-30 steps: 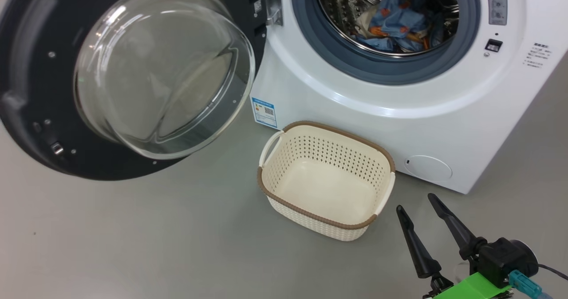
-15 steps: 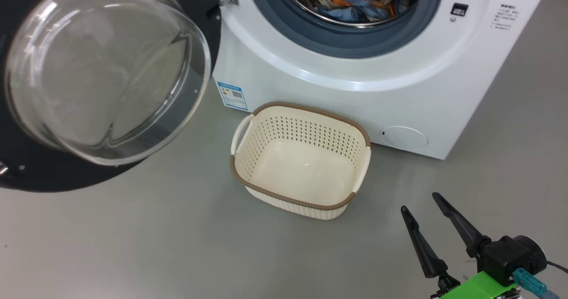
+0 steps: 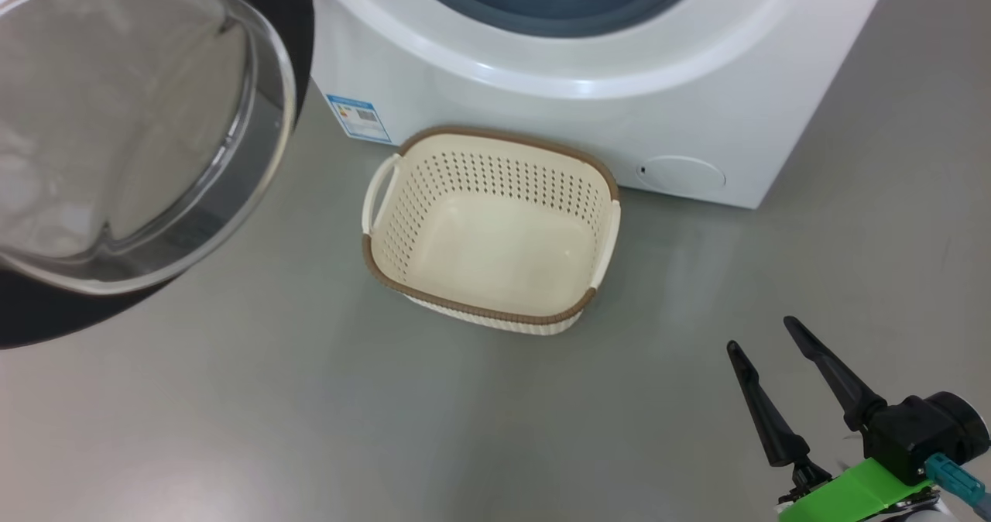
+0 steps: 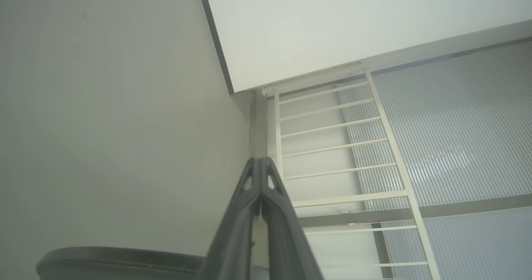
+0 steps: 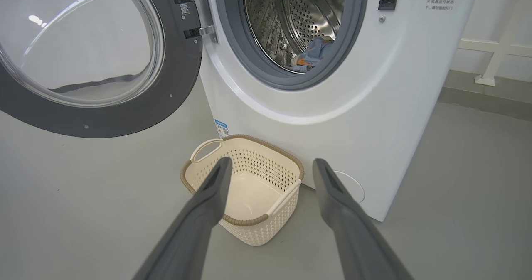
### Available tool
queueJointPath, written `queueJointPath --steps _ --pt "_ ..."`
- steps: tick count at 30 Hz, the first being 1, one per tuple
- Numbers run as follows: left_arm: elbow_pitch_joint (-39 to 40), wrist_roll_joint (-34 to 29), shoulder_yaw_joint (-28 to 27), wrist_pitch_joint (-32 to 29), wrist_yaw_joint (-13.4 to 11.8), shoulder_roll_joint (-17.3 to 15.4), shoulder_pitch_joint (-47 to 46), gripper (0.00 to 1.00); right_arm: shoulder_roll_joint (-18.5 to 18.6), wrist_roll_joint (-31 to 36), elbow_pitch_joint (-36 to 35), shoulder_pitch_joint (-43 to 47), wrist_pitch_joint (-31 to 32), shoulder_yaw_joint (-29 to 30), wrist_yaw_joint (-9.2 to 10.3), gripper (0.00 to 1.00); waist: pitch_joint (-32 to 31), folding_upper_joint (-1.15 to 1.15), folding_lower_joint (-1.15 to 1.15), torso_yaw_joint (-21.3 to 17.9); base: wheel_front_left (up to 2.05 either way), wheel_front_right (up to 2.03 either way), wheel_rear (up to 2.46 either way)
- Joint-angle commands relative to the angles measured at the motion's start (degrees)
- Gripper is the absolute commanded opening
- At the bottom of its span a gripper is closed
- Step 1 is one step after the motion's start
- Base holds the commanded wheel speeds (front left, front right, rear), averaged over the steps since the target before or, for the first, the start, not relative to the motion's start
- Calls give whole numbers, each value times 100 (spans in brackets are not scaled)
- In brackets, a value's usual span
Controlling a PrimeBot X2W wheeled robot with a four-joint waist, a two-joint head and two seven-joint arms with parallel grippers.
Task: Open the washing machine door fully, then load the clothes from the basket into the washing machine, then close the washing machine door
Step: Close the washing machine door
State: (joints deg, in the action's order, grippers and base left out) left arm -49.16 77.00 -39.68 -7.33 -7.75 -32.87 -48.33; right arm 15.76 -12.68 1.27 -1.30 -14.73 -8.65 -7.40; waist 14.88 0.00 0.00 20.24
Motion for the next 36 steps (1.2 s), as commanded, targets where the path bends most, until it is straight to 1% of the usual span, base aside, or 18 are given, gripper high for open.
queueJointPath --steps 1,11,15,25,26,28,29,33,36 --pt "181 65 -106 -79 15 -467 14 0 97 -6 -170 -116 -27 -75 -9 100 282 0 0 -176 0 0 0" --pt "371 104 -165 -184 -87 -461 143 0 171 -27 -233 -110 -27 12 -9 100 620 0 0 -234 0 0 0" --pt "460 103 -79 -406 -158 -476 173 0 217 -46 -247 -122 -27 -28 -9 100 719 0 0 -245 0 0 0" --pt "682 184 -52 -927 -484 -555 358 0 353 -43 -266 -147 -27 22 -9 100 852 0 0 -221 0 0 0" --pt "682 184 -52 -927 -484 -555 358 0 353 -43 -266 -147 -27 22 -9 100 852 0 0 -221 0 0 0" --pt "733 221 -42 -1078 -547 -549 404 0 365 -40 -269 -146 -27 27 -9 100 856 0 0 -204 0 0 0" --pt "803 264 -14 -1274 -583 -540 461 0 378 -40 -264 -152 -27 18 -9 100 852 0 0 -186 0 0 0" --pt "923 297 0 -1421 -621 -521 526 0 415 -49 -255 -158 -27 -15 -9 100 844 0 0 -166 0 0 0" --pt "1032 355 47 -1663 -645 -501 580 0 447 -54 -248 -179 -27 -49 -9 100 837 0 0 -173 0 0 0"
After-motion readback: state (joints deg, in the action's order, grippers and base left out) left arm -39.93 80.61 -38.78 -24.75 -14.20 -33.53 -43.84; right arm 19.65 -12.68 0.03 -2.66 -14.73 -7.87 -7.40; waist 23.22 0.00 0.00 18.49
